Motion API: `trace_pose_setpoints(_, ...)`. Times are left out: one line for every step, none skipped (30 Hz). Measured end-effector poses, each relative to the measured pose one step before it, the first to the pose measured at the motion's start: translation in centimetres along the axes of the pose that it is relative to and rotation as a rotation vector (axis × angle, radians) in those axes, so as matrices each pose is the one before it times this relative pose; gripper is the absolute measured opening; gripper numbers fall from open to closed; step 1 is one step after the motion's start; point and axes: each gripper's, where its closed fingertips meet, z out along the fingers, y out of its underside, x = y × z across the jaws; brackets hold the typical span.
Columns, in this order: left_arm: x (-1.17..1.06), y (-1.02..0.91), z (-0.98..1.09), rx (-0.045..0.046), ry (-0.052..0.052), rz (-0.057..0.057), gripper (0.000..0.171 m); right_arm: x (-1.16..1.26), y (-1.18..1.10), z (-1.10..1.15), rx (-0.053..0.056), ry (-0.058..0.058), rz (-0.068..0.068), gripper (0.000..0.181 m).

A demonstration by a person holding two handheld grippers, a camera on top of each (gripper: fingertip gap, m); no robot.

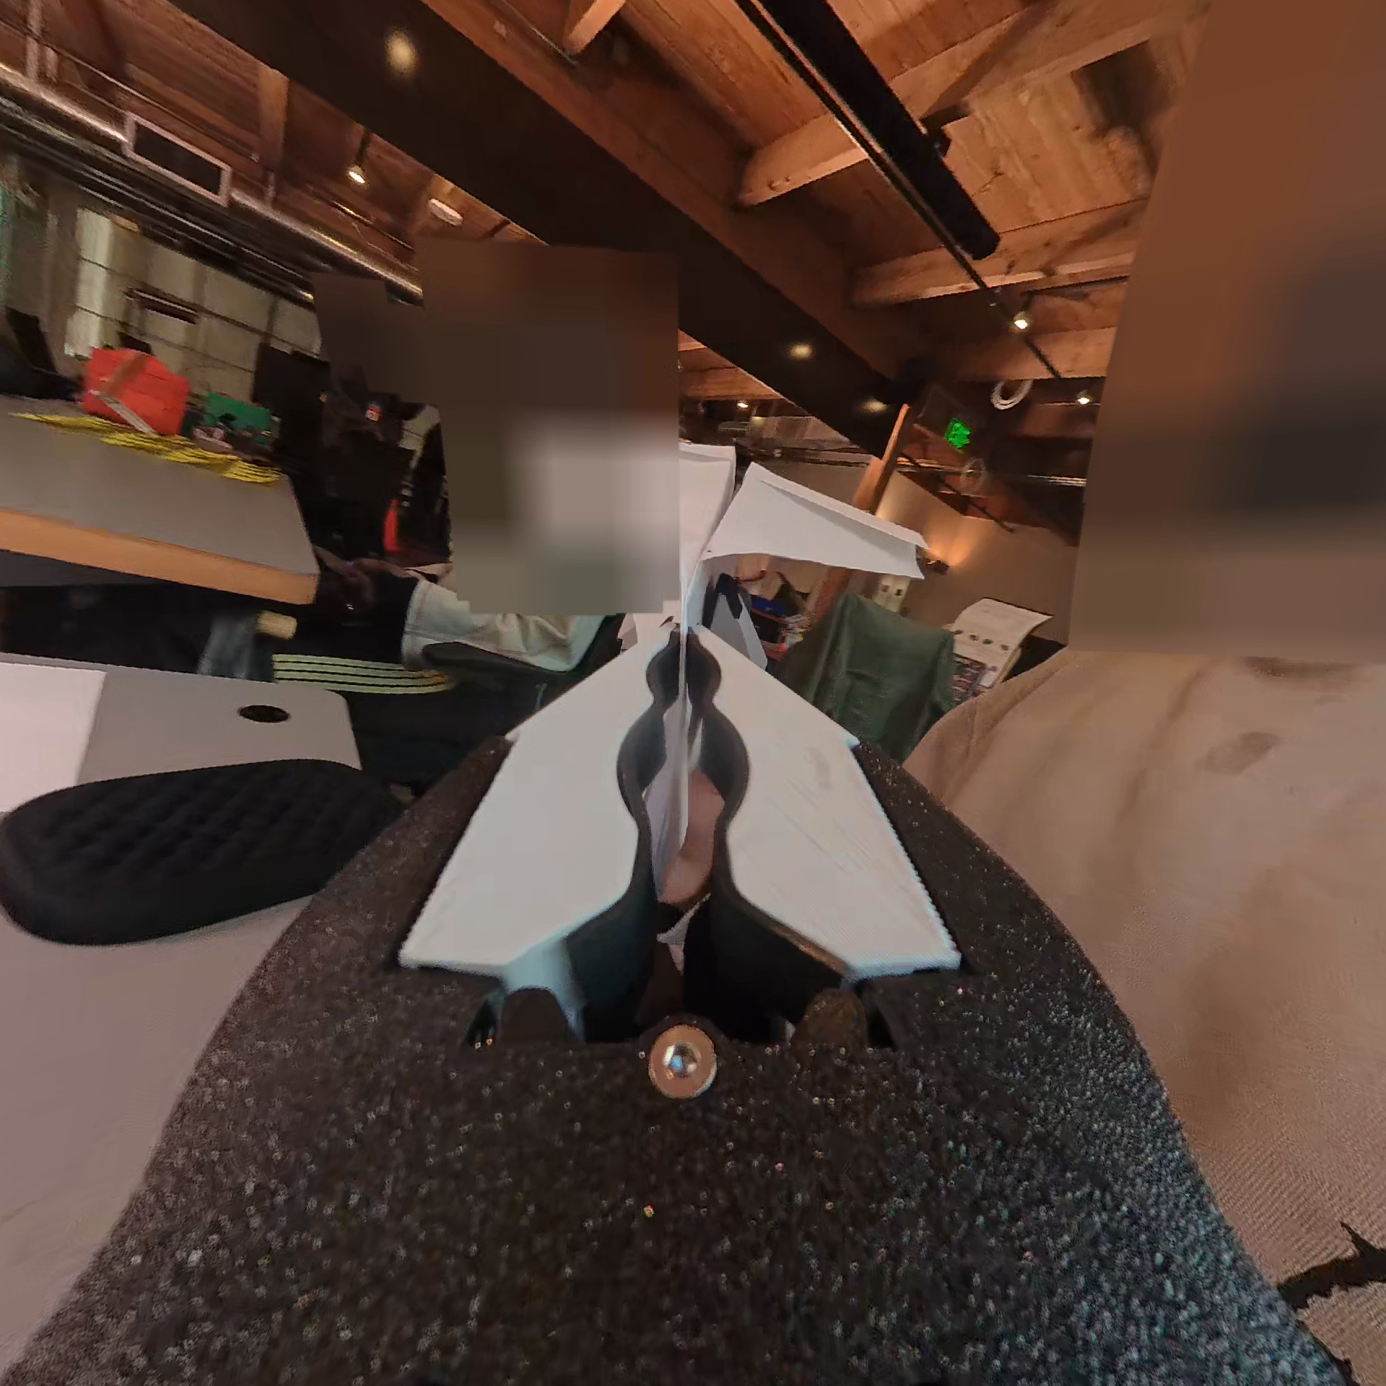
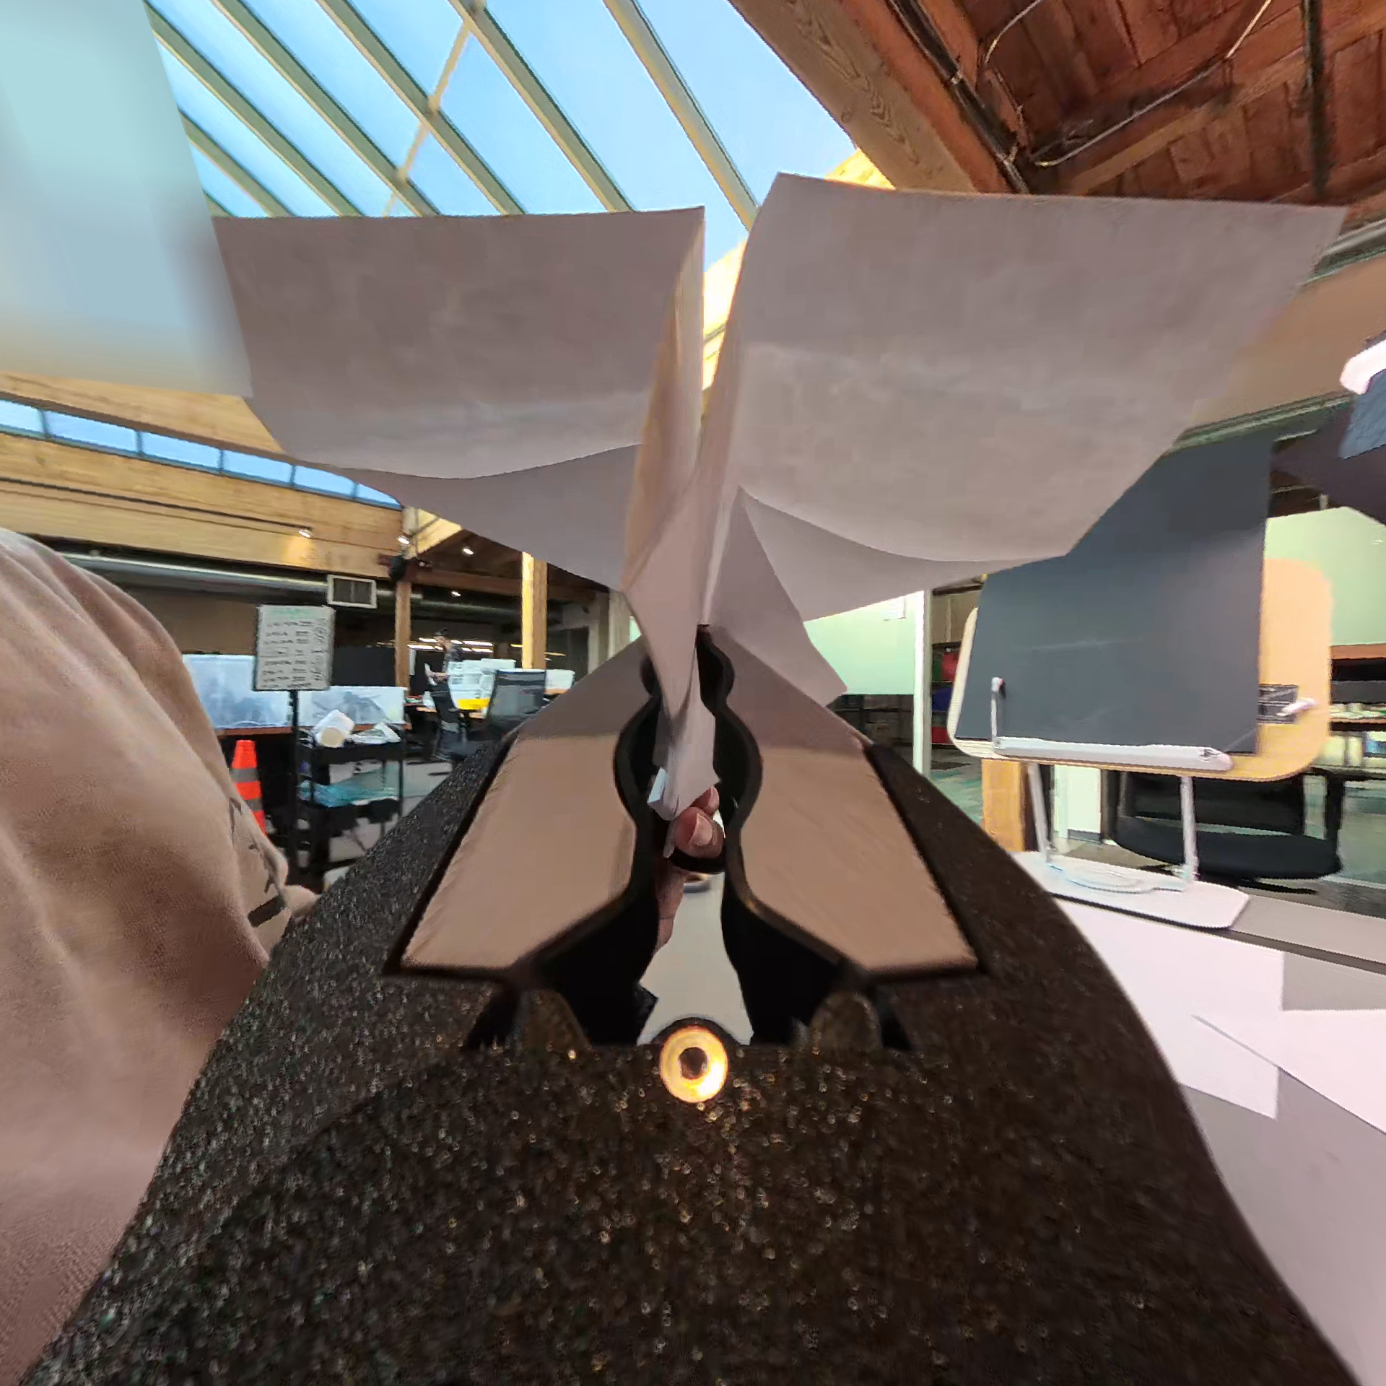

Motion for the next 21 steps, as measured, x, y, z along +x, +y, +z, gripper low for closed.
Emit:
trace_pose_setpoints(-0.175, 0.447, 0.658, -0.00754, 0.0301, -0.0323, 0.000, -0.048, -0.208, -0.644, -0.0192, 0.0333, -0.0312, 0.005)
trace_pose_setpoints(-0.190, 0.372, 0.630, -0.00889, 0.0232, -0.0229, 0.000, -0.043, -0.224, -0.612, -0.0156, 0.0325, -0.0356, 0.010)
trace_pose_setpoints(-0.139, 0.331, 0.611, -0.01282, 0.0185, -0.0162, 0.000, 0.069, -0.239, -0.523, -0.0117, 0.0363, -0.0376, 0.009)
trace_pose_setpoints(-0.037, 0.260, 0.570, -0.01585, 0.0163, -0.0105, 0.000, 0.044, -0.294, -0.328, -0.0047, 0.0261, -0.0337, 0.009)
trace_pose_setpoints(-0.089, 0.191, 0.470, -0.01689, 0.0051, -0.0045, 0.000, 0.040, -0.271, -0.084, -0.0050, 0.0159, -0.0163, 0.009)
trace_pose_setpoints(-0.131, 0.143, 0.339, -0.01833, -0.0025, 0.0003, 0.000, 0.057, -0.263, 0.021, -0.0015, 0.0114, -0.0085, 0.001)
trace_pose_setpoints(-0.088, 0.038, 0.166, -0.01403, -0.0060, 0.0053, 0.000, -0.045, -0.139, 0.095, -0.0041, 0.0044, -0.0104, 0.000)
trace_pose_setpoints(-0.120, -0.092, 0.011, -0.00738, -0.0137, 0.0091, 0.000, -0.112, -0.003, 0.193, -0.0084, -0.0053, 0.0011, 0.000)
trace_pose_setpoints(-0.117, -0.151, -0.118, -0.00610, -0.0192, 0.0137, 0.001, 0.066, 0.033, 0.257, -0.0078, 0.0020, 0.0121, 0.000)
trace_pose_setpoints(-0.033, -0.151, -0.223, -0.00628, -0.0190, 0.0205, 0.001, 0.138, 0.005, 0.265, -0.0008, 0.0087, 0.0018, 0.000)
trace_pose_setpoints(0.070, -0.151, -0.299, -0.00341, -0.0171, 0.0271, 0.002, 0.053, 0.067, 0.262, -0.0014, 0.0055, -0.0046, 0.000)
trace_pose_setpoints(0.039, -0.124, -0.340, -0.00289, -0.0199, 0.0299, 0.002, 0.131, 0.109, 0.254, -0.0046, 0.0101, -0.0063, 0.000)
trace_pose_setpoints(0.006, -0.085, -0.326, -0.00395, -0.0214, 0.0292, 0.005, 0.052, 0.077, 0.249, -0.0032, 0.0075, -0.0056, 0.000)
trace_pose_setpoints(0.042, -0.087, -0.326, 0.00009, -0.0163, 0.0255, 0.007, -0.097, 0.043, 0.284, -0.0033, -0.0012, 0.0053, 0.000)
trace_pose_setpoints(0.031, -0.112, -0.317, 0.00510, -0.0141, 0.0167, 0.010, -0.198, 0.139, 0.326, -0.0099, -0.0066, 0.0159, 0.000)
trace_pose_setpoints(0.016, -0.051, -0.291, 0.00468, -0.0128, 0.0094, 0.011, -0.379, 0.256, 0.371, -0.0161, -0.0159, 0.0196, 0.000)
trace_pose_setpoints(0.124, 0.018, -0.273, 0.00296, -0.0067, 0.0112, 0.011, -0.486, 0.256, 0.311, -0.0121, -0.0159, 0.0140, 0.000)
trace_pose_setpoints(0.259, 0.033, -0.288, 0.00471, 0.0003, 0.0159, 0.010, -0.381, 0.088, 0.171, 0.0013, -0.0011, 0.0019, 0.000)
trace_pose_setpoints(0.328, 0.000, -0.294, 0.00437, 0.0054, 0.0176, 0.008, -0.308, 0.100, 0.052, -0.0016, 0.0056, -0.0058, 0.000)
trace_pose_setpoints(0.424, 0.088, -0.201, -0.00298, 0.0134, 0.0128, 0.005, -0.303, 0.038, -0.073, -0.0020, 0.0097, -0.0131, 0.000)
trace_pose_setpoints(0.509, 0.148, -0.052, -0.01003, 0.0209, 0.0022, 0.000, -0.331, -0.068, -0.173, 0.0001, 0.0134, -0.0198, 0.000)
